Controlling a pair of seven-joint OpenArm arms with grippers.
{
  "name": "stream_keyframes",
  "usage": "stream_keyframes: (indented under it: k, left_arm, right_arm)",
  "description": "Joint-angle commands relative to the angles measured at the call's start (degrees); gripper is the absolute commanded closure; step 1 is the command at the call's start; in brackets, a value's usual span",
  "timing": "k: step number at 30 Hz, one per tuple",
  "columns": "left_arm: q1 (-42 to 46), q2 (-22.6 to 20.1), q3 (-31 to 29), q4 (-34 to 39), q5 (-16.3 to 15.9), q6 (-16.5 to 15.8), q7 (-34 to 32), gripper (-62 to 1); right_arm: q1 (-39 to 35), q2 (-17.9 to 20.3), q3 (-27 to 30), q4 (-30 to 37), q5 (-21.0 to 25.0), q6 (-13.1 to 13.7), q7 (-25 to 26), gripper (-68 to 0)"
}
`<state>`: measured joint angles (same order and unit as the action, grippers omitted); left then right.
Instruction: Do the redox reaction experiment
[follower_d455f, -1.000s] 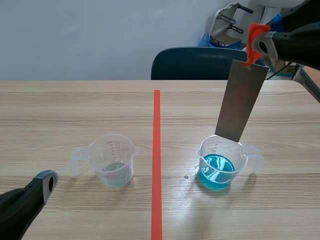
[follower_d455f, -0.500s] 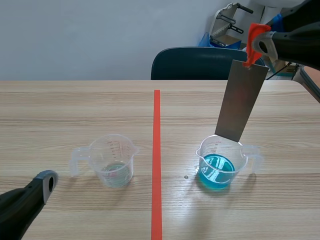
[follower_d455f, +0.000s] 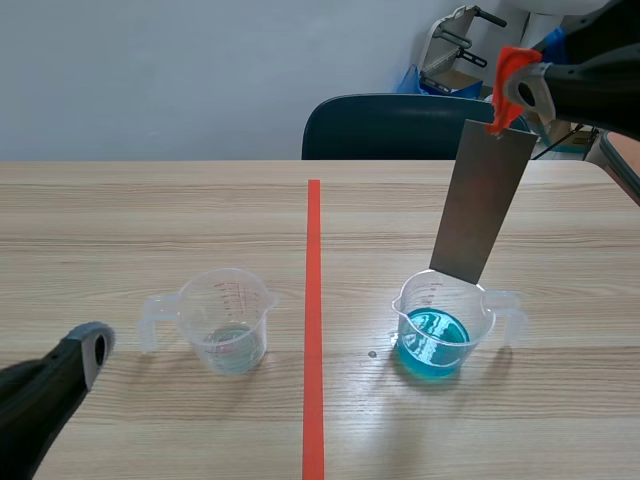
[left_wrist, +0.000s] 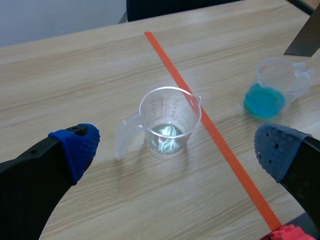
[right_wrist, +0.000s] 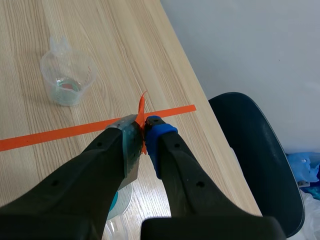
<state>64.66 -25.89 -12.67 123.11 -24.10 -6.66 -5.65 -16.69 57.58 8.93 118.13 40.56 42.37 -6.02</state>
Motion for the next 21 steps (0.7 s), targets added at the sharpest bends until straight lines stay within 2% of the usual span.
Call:
stream_keyframes:
  k: [1, 5, 6, 9, 11, 14, 17, 21]
  left_arm:
    - [-1.7, 0.3, 0.5, 0.0, -0.3, -0.5, -0.7, -62.3]
    - [-6.2, 0.2, 2.1, -1.4, -0.3, -3.6, -0.7, -62.3]
    - [-7.6, 0.0, 2.8, -1.8, -0.3, -4.0, -0.5, -59.5]
    - [-12.5, 0.0, 5.7, -4.5, -0.3, -4.6, -0.5, -29.0]
    - [-16.8, 0.0, 8.3, -7.3, 0.0, -4.7, -0.5, -17.9]
    - [-25.2, 0.0, 13.4, -13.2, 0.9, -4.7, -0.5, -10.9]
    - [-34.7, 0.0, 20.9, -20.6, 3.5, -4.7, -0.5, -4.2]
    - [-46.6, 0.3, 31.3, -30.0, 4.5, -4.4, -1.0, -3.6]
  right_arm:
    - [1.3, 0.2, 0.2, 0.2, 0.6, 0.4, 1.1, -0.8]
    - [1.3, 0.2, 0.2, 0.2, 0.6, 0.4, 1.1, -0.8]
    - [1.3, 0.2, 0.2, 0.2, 0.6, 0.4, 1.1, -0.8]
    - [1.3, 0.2, 0.2, 0.2, 0.6, 0.4, 1.1, -0.8]
    - [1.3, 0.2, 0.2, 0.2, 0.6, 0.4, 1.1, -0.8]
    - [1.3, 0.2, 0.2, 0.2, 0.6, 0.4, 1.1, -0.8]
    - [1.3, 0.2, 0.2, 0.2, 0.6, 0.4, 1.1, -0.8]
    - [1.3, 0.2, 0.2, 0.2, 0.6, 0.4, 1.1, -0.8]
